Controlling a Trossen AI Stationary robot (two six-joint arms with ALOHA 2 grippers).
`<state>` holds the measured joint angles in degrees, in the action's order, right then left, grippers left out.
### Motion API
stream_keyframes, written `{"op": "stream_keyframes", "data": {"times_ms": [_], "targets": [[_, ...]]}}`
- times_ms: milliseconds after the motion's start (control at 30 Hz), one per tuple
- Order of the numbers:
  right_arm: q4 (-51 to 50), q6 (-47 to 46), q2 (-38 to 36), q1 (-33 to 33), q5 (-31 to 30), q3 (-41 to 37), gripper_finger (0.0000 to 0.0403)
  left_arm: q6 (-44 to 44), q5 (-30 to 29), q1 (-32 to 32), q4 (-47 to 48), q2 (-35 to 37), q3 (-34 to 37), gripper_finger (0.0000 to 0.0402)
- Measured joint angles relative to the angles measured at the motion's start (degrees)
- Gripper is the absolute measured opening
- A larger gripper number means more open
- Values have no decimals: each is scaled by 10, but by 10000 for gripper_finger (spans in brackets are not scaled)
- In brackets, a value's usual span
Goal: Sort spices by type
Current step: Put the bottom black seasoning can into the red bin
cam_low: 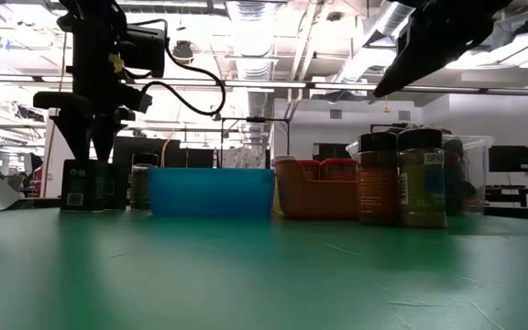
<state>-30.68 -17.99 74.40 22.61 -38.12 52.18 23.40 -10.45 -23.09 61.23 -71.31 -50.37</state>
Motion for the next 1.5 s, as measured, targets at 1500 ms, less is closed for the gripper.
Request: {"op": "stream_keyframes", "data": {"times_ms": [1500], "targets": [[12, -16, -5, 9, -25, 0, 273, 128, -10, 19, -18, -1, 84, 247]]}}
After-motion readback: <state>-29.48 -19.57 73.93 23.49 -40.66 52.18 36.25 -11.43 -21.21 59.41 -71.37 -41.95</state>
